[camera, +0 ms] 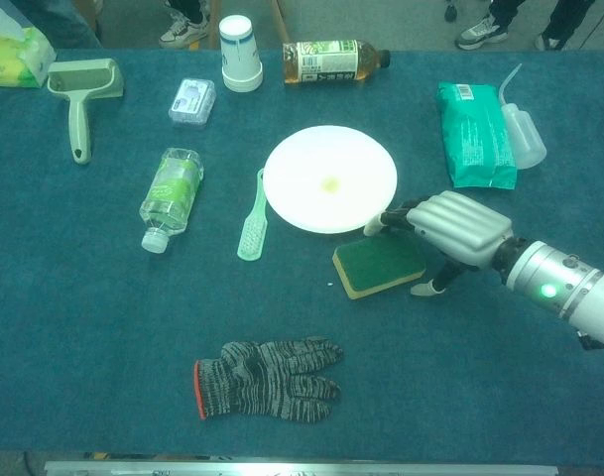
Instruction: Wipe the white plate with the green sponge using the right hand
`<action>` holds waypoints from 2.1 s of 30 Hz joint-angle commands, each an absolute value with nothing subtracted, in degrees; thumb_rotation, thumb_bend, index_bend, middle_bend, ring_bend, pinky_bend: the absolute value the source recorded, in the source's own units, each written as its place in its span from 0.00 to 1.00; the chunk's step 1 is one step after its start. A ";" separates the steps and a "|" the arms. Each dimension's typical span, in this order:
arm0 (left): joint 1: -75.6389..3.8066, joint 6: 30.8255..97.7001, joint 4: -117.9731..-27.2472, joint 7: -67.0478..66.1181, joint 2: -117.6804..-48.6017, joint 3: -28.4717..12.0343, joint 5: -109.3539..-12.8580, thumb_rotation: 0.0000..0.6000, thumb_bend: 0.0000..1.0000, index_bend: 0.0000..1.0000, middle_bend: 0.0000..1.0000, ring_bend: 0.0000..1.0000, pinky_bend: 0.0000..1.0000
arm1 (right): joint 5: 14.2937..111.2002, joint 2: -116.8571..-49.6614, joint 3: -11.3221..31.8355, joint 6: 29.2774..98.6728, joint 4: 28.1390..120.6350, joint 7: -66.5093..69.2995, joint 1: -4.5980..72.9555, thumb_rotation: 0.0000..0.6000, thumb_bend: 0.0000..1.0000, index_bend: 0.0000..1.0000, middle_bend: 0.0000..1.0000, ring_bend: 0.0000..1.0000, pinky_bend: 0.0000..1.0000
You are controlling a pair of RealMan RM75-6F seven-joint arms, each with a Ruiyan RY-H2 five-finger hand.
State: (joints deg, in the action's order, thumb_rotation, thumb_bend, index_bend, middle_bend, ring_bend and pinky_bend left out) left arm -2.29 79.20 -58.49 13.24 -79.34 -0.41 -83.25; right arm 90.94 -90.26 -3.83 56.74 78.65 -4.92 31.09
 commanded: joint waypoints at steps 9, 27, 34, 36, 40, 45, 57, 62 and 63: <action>-2.20 79.18 -58.29 13.47 -79.35 -0.51 -83.13 1.00 0.20 0.16 0.02 0.03 0.27 | 90.62 -91.10 -3.66 56.89 77.28 -4.72 31.09 1.00 0.00 0.26 0.46 0.37 0.41; -2.18 79.00 -58.07 13.62 -79.52 -0.55 -83.08 1.00 0.20 0.16 0.02 0.03 0.27 | 92.14 -91.49 -3.51 59.93 76.35 -3.24 30.61 1.00 0.03 0.28 0.54 0.47 0.46; -2.18 79.16 -58.00 13.72 -79.48 -0.64 -83.12 1.00 0.20 0.16 0.02 0.03 0.27 | 93.02 -88.91 -2.65 61.83 79.91 -2.57 30.89 1.00 0.03 0.28 0.54 0.47 0.46; -2.17 79.25 -58.07 13.66 -79.46 -0.68 -83.12 1.00 0.20 0.16 0.02 0.03 0.27 | 92.94 -87.93 -2.08 62.14 81.31 -2.83 31.11 1.00 0.03 0.28 0.54 0.47 0.46; -2.23 79.27 -58.28 13.50 -79.38 -0.67 -83.22 1.00 0.20 0.16 0.02 0.03 0.27 | 92.07 -85.63 -0.27 62.16 84.40 -4.12 31.90 1.00 0.03 0.28 0.54 0.47 0.46; -2.28 79.12 -58.40 13.45 -79.38 -0.68 -83.18 1.00 0.20 0.16 0.02 0.03 0.27 | 89.58 -83.35 2.74 61.40 87.53 -7.26 33.14 1.00 0.03 0.28 0.54 0.47 0.46; -2.09 79.58 -58.58 13.48 -79.20 -0.69 -83.26 1.00 0.20 0.16 0.02 0.03 0.27 | 81.15 -83.39 7.71 55.68 87.40 -12.47 37.05 1.00 0.03 0.28 0.54 0.47 0.46; -2.06 79.31 -58.17 13.94 -79.23 -0.67 -83.14 1.00 0.20 0.16 0.02 0.03 0.27 | 78.34 -84.04 8.95 53.94 86.26 -13.99 38.52 1.00 0.03 0.28 0.54 0.47 0.46; -2.05 79.32 -58.09 14.01 -79.26 -0.65 -83.17 1.00 0.20 0.16 0.02 0.03 0.27 | 77.82 -84.16 9.14 53.53 86.01 -14.33 38.84 1.00 0.03 0.28 0.54 0.47 0.46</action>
